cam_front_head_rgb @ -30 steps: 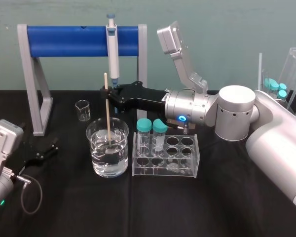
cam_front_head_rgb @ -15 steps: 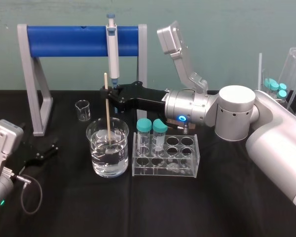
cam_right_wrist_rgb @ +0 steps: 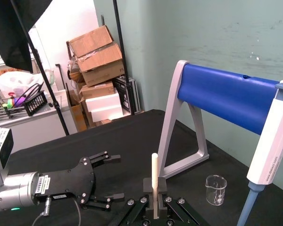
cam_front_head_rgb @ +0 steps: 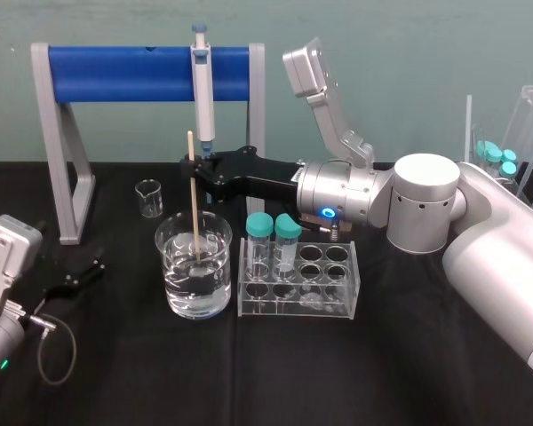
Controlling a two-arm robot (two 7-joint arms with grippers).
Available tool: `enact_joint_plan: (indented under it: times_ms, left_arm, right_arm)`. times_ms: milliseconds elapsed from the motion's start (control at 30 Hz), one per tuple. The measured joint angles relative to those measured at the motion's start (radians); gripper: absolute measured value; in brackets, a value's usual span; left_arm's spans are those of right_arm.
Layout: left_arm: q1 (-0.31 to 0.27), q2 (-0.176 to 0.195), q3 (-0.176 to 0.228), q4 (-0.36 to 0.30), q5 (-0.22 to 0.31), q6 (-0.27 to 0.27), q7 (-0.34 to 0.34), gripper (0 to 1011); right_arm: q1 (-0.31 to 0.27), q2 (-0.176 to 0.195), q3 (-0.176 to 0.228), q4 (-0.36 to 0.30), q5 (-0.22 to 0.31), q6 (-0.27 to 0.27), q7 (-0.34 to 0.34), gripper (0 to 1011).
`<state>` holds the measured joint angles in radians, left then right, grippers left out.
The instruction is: Hold the thermometer with one hand and immerse one end into the beaker, then reinsert it into the test tube rack.
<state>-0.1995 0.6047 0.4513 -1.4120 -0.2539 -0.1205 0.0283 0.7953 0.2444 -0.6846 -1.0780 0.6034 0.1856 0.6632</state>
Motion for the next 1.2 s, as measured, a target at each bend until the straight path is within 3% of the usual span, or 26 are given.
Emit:
enact_joint_plan:
  times_ms: [1200]
  left_arm:
    - [0.0,0.0,0.0,0.0,0.0,0.0,0.0,1004]
  right_arm:
    - [0.0,0.0,0.0,0.0,0.0,0.0,0.0,55]
